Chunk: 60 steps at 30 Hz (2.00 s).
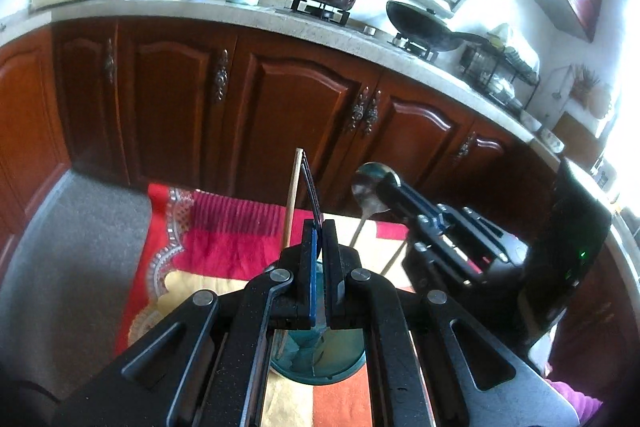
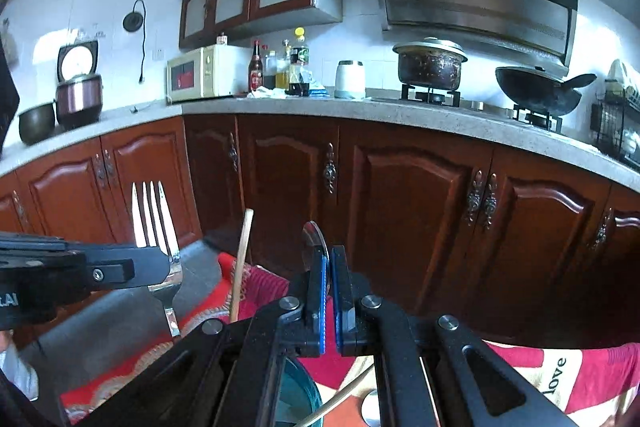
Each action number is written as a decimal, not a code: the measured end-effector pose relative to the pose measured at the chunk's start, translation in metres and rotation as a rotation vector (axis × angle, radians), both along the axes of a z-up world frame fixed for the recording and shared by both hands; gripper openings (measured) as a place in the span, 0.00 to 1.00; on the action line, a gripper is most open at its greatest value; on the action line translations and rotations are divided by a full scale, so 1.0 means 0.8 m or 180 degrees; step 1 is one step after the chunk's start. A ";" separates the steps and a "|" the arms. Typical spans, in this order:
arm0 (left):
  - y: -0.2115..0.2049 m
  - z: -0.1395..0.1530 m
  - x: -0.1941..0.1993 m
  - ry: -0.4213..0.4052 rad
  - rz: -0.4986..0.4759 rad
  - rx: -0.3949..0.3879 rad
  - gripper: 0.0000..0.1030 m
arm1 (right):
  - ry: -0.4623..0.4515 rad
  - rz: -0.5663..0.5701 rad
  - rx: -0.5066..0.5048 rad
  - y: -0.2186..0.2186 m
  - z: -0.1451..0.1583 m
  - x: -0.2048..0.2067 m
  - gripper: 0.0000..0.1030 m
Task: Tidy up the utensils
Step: 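Carry the fork and spoon over the white holder with both grippers, then lower the fork and spoon into the white holder and open both grippers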
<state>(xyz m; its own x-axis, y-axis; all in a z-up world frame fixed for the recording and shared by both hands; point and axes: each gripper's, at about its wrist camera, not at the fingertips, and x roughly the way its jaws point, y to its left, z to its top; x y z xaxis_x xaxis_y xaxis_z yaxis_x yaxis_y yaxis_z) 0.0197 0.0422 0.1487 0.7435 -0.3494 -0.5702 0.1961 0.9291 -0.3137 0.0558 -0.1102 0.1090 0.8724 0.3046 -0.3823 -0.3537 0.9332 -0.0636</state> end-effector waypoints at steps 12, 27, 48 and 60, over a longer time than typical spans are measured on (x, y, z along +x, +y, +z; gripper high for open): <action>-0.012 -0.026 -0.002 0.0105 0.0002 0.0044 0.01 | 0.0235 0.0095 -0.0090 -0.001 -0.032 0.006 0.02; -0.025 -0.044 -0.011 0.0108 0.0069 0.0255 0.02 | 0.0582 0.0179 -0.0205 0.004 -0.060 0.012 0.03; -0.014 -0.042 -0.023 0.0160 0.0112 0.0199 0.03 | 0.0777 0.0299 0.0113 -0.011 -0.044 0.000 0.16; -0.020 -0.027 -0.059 0.0092 0.0040 0.0169 0.34 | 0.0640 0.0308 0.0341 -0.051 -0.006 -0.044 0.22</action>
<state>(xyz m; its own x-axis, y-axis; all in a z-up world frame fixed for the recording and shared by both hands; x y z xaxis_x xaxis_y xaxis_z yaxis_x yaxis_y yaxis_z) -0.0275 0.0261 0.1272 0.7306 -0.3088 -0.6090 0.1758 0.9469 -0.2692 0.0209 -0.1513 0.1044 0.7468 0.4312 -0.5062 -0.4373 0.8920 0.1146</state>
